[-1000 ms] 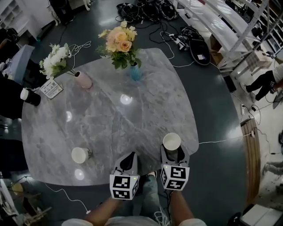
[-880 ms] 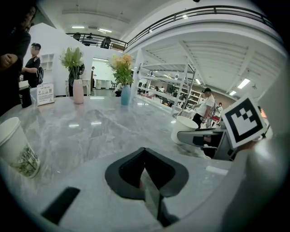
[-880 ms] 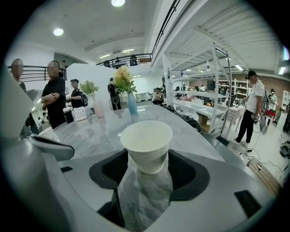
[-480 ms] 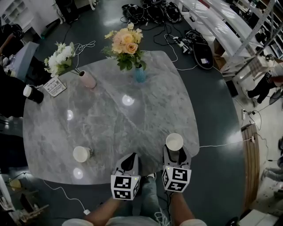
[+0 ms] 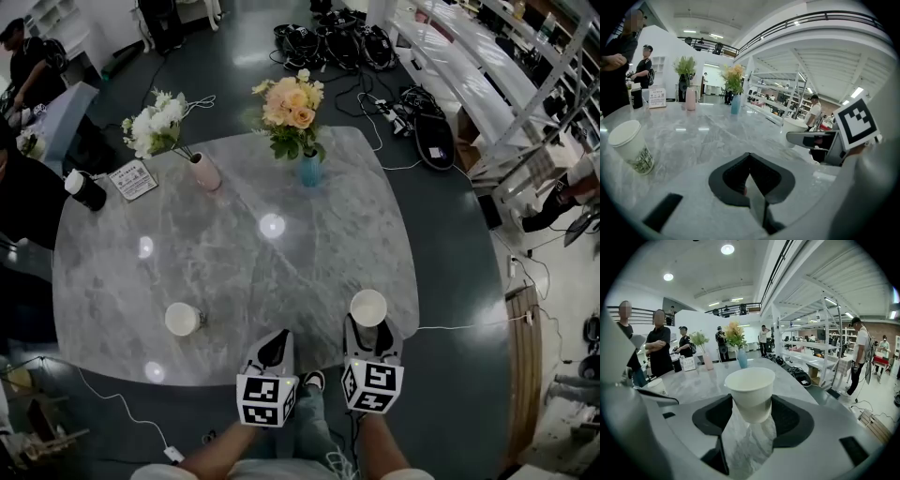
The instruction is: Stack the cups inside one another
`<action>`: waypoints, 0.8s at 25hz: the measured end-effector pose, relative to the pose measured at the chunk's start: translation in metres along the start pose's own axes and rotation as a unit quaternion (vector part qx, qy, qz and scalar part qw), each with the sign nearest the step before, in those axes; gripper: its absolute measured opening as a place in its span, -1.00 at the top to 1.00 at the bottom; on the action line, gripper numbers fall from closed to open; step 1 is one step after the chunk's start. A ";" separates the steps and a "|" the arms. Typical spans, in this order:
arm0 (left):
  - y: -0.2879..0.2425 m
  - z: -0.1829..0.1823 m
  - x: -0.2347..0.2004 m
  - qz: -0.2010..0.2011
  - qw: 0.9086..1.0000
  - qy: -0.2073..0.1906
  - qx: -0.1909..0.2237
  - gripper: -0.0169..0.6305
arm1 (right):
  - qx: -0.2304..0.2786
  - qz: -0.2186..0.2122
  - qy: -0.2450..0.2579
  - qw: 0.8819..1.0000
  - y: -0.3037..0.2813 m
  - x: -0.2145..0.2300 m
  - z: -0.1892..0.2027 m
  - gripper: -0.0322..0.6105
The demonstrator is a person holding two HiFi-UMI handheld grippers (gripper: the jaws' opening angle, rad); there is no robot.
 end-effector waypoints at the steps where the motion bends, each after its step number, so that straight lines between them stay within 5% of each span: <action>1: 0.004 -0.001 -0.001 -0.003 1.000 0.002 0.003 0.96 | 0.002 -0.003 0.002 1.000 0.002 -0.003 -0.002 0.16; 20: 0.100 0.000 -0.059 -0.104 0.990 0.050 0.077 0.96 | 0.038 -0.129 0.056 0.989 0.013 -0.116 -0.037 0.16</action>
Point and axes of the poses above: the fingertips, and each gripper's own axes: y backward along the fingers, x to its right, z out of its underside, the point moved 8 cm from there along y, backward along the fingers, and after that the axes turned 3 degrees about x, right-handed, at the moved point
